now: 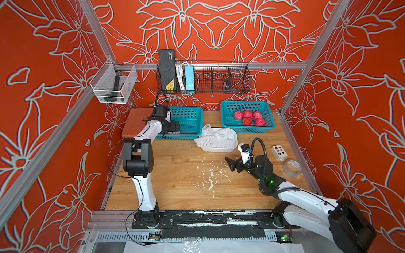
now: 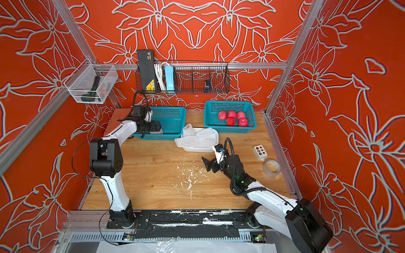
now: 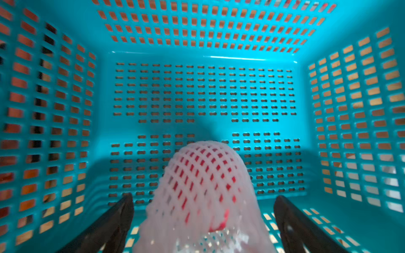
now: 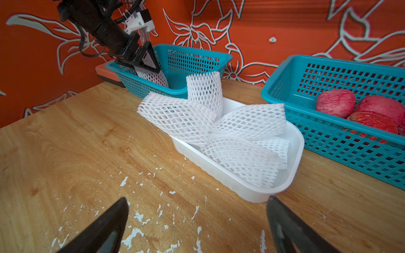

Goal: Remove foam nets from apples
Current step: Pick up the apple from the basket.

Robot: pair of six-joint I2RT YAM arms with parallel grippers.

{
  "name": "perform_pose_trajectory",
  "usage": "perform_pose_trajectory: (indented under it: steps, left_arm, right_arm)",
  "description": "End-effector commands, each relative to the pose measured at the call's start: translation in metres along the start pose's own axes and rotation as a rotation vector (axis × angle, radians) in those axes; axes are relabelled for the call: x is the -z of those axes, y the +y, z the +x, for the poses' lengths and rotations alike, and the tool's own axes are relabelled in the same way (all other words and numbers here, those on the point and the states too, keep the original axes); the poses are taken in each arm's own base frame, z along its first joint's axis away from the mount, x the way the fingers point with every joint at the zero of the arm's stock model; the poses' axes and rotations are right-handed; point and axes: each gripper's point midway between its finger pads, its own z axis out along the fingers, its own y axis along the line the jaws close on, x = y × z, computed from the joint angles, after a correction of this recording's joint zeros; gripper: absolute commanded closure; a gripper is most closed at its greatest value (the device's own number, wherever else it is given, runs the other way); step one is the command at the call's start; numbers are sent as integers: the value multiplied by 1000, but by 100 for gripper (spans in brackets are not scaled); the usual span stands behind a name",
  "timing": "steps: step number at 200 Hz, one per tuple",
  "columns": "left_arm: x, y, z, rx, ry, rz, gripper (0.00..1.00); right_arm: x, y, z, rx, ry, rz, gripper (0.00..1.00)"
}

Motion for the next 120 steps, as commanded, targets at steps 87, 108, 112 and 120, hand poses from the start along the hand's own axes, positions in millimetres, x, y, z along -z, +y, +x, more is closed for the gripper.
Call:
perform_pose_trajectory:
  steps: [87,108,112,120]
  left_arm:
    - [-45,-2,28,-33,119,29,5]
    - [-46,-1,28,-33,120,22,14]
    - [-46,-1,28,-32,120,23,17]
    - [-46,-1,27,-31,117,23,20]
  right_arm:
    - [-3,-3,-6,5,-8,24,2]
    - [-3,-4,-7,6,-9,29,2]
    - [-3,-4,-6,6,-8,30,2]
    - [-3,-5,-6,8,-8,34,2]
